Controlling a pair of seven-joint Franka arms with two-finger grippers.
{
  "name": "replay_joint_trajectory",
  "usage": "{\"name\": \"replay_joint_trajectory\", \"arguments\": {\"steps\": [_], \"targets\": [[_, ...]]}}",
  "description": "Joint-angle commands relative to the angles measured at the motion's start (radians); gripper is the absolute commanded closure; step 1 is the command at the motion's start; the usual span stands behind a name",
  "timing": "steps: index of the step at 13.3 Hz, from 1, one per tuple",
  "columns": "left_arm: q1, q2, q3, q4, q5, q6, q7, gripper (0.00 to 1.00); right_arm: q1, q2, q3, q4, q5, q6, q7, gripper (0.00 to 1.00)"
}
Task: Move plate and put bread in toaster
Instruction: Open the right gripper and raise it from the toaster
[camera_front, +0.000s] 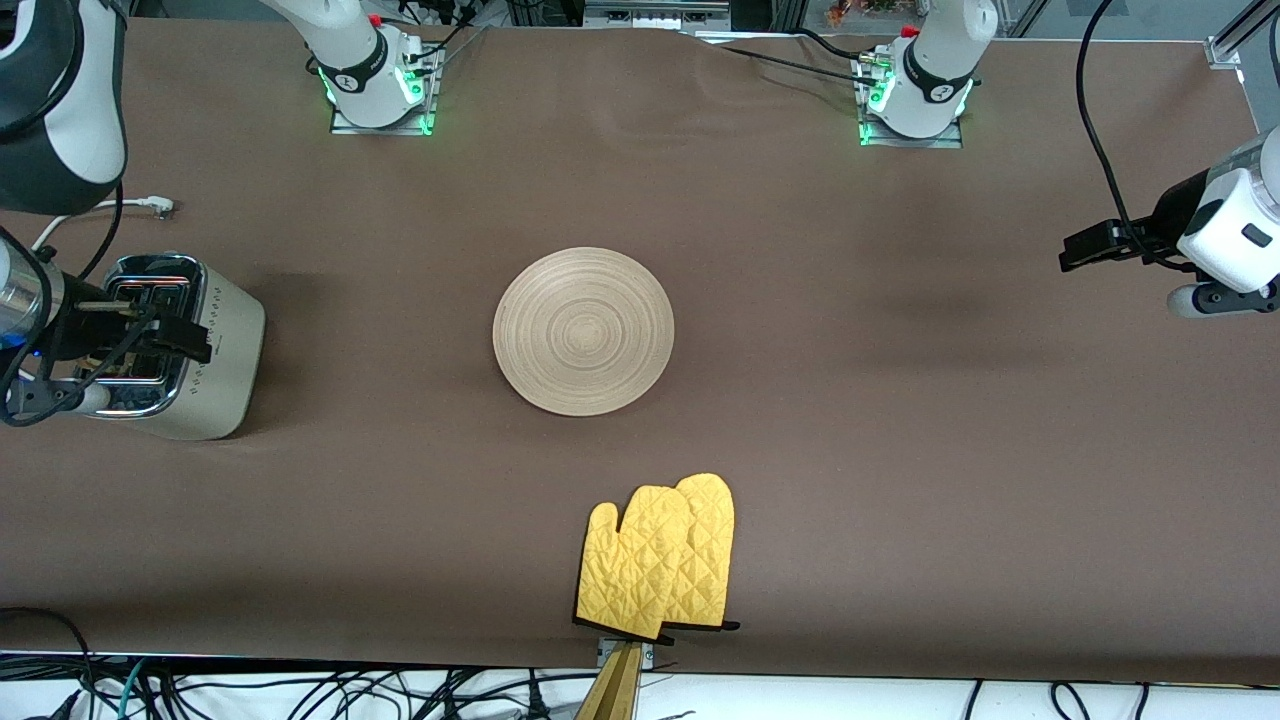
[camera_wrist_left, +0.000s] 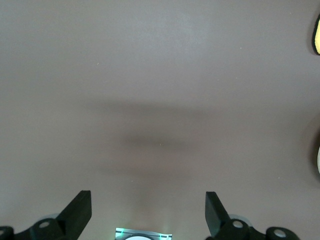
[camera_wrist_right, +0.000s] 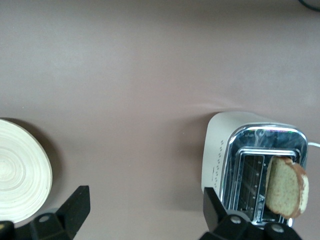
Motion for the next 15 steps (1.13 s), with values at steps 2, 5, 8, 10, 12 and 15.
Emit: {"name": "replay_joint_trajectory", "arguments": {"steps": [2, 5, 8, 10, 12, 15], "targets": [[0.001, 0.007, -0.001, 0.021, -0.009, -0.017, -0.008, 0.00, -0.137, -0.167, 0.185, -0.221, -0.030, 0.010, 0.030, 0.00], [0.001, 0.007, -0.001, 0.021, -0.009, -0.017, -0.008, 0.00, -0.205, -0.207, 0.198, -0.249, -0.030, -0.007, 0.025, 0.00], [0.001, 0.007, -0.001, 0.021, -0.009, -0.017, -0.008, 0.00, -0.223, -0.268, 0.198, -0.278, -0.033, -0.005, 0.019, 0.00], [0.003, 0.007, -0.001, 0.021, -0.009, -0.017, -0.008, 0.00, -0.224, -0.287, 0.201, -0.301, -0.033, -0.001, 0.029, 0.00], [0.003, 0.007, -0.001, 0.021, -0.009, -0.017, -0.008, 0.00, -0.227, -0.306, 0.212, -0.341, -0.033, -0.007, 0.031, 0.00], [0.004, 0.009, -0.001, 0.021, -0.009, -0.017, -0.008, 0.00, -0.241, -0.310, 0.227, -0.358, -0.036, -0.002, 0.028, 0.00]]}}
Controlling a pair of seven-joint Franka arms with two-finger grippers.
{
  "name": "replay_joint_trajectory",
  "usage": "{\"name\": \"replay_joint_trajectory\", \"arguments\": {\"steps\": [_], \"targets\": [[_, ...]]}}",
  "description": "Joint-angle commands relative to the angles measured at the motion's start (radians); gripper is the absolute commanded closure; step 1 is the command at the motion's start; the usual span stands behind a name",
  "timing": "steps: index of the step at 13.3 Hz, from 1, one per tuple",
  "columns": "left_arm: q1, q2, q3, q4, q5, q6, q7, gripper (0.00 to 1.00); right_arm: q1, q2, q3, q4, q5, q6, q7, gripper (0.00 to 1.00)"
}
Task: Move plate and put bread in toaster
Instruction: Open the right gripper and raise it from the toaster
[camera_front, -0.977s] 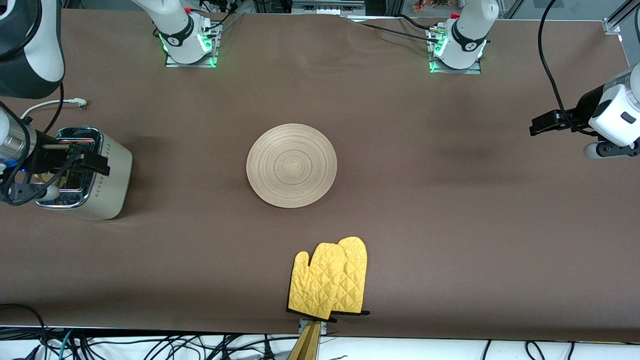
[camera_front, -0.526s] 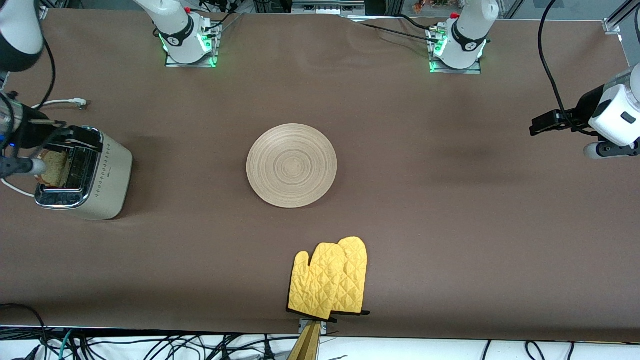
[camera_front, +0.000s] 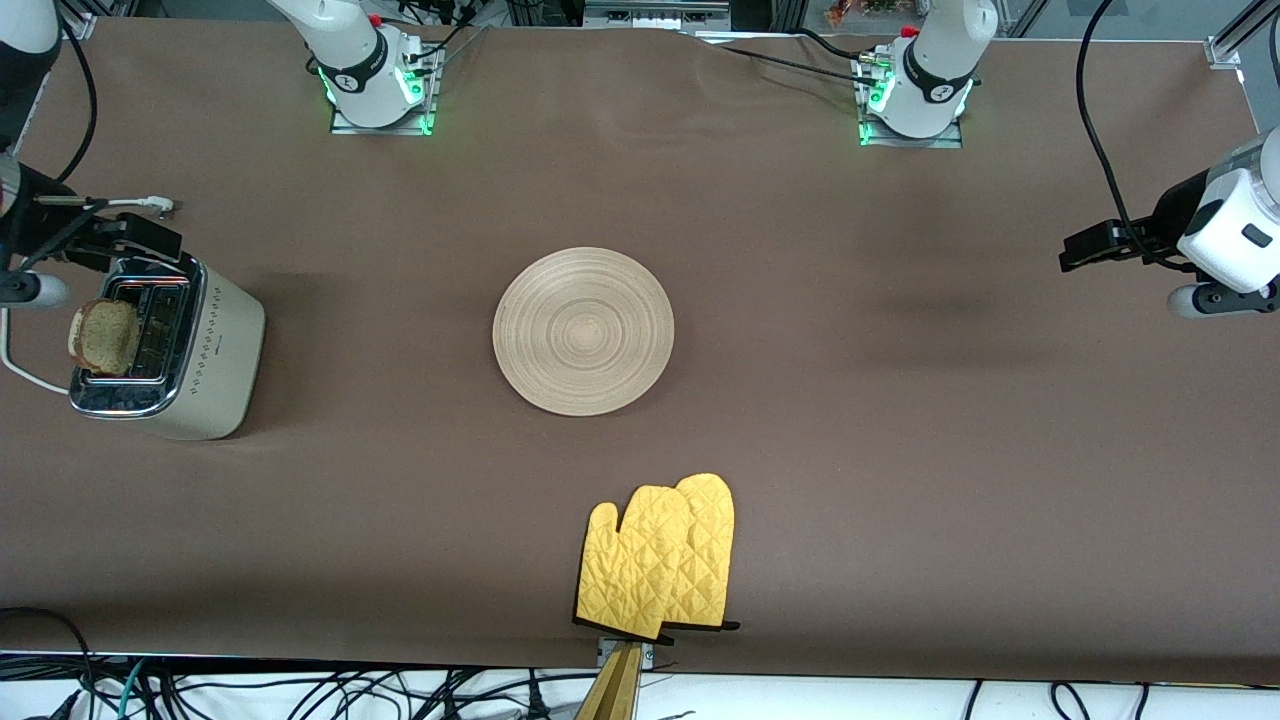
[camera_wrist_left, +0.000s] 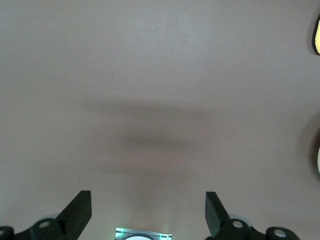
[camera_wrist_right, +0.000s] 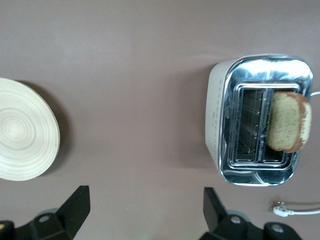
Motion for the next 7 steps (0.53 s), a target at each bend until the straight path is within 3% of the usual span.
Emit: {"name": "replay_joint_trajectory", "arguments": {"steps": [1, 7], "targets": [[0.004, 0.007, -0.001, 0.021, -0.009, -0.017, -0.008, 0.00, -0.026, -0.026, 0.025, -0.026, -0.016, 0.013, 0.010, 0.00], [0.004, 0.008, -0.001, 0.019, -0.009, -0.017, -0.008, 0.00, -0.013, -0.005, 0.030, 0.021, -0.062, 0.000, 0.012, 0.00]]}}
